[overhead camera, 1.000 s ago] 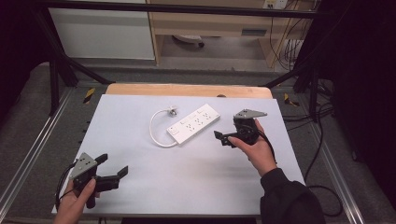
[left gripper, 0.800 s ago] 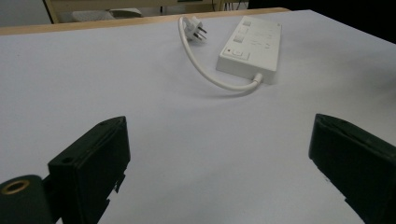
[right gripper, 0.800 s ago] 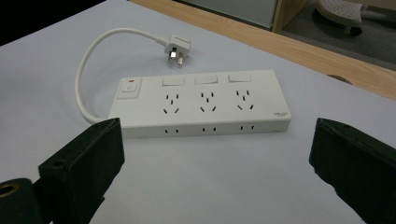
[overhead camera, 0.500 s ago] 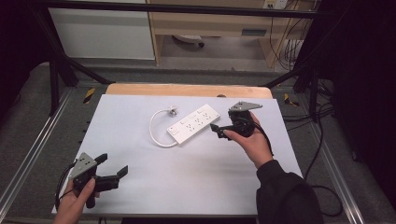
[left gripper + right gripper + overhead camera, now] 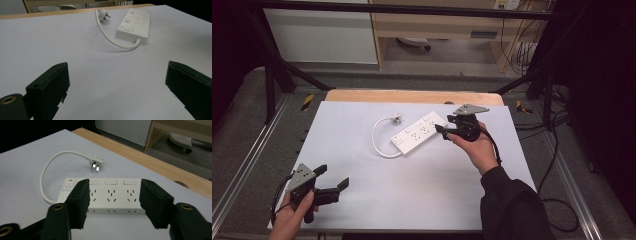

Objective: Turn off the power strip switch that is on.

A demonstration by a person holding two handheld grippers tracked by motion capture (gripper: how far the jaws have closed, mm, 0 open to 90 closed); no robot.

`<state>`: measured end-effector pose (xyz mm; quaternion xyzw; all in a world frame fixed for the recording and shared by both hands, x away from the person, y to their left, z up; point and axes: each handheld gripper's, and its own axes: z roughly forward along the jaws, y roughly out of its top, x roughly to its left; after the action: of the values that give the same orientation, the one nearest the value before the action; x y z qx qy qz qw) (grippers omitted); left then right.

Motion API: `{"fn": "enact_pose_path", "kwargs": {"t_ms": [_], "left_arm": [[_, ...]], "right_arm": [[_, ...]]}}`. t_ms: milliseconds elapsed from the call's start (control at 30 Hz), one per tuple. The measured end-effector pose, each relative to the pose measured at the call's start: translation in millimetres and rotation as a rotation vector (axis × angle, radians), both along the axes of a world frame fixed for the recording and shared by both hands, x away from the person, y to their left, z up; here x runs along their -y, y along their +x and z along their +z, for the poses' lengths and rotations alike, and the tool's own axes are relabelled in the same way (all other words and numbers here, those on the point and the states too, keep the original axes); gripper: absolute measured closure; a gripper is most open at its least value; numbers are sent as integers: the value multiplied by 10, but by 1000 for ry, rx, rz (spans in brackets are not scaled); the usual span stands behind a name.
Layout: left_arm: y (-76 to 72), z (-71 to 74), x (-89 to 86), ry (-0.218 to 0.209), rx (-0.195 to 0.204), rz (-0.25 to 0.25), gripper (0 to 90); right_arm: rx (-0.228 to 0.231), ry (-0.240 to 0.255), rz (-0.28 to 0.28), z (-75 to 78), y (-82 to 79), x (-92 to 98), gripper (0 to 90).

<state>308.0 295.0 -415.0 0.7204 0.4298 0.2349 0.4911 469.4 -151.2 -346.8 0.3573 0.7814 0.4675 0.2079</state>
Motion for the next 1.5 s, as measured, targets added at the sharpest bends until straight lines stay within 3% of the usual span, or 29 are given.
{"fn": "enact_pose_path", "kwargs": {"t_ms": [33, 267, 567, 767, 967, 1500], "left_arm": [[0, 0, 0, 1, -1, 0, 53], [-1, -3, 5, 2, -3, 0, 53], [-2, -4, 5, 2, -3, 0, 53], [-2, -3, 3, 1, -2, 0, 53], [-1, -3, 0, 0, -2, -1, 53], [8, -8, -1, 6, -2, 5, 53]], "right_arm": [[4, 1, 0, -9, 20, -3, 505], [38, -3, -9, -46, 72, -31, 660], [89, 2, -14, -15, 126, -58, 795], [109, 11, -17, 42, 193, -85, 855], [102, 6, -19, 37, 270, -118, 900], [82, 7, -32, -76, 451, -181, 900]]}}
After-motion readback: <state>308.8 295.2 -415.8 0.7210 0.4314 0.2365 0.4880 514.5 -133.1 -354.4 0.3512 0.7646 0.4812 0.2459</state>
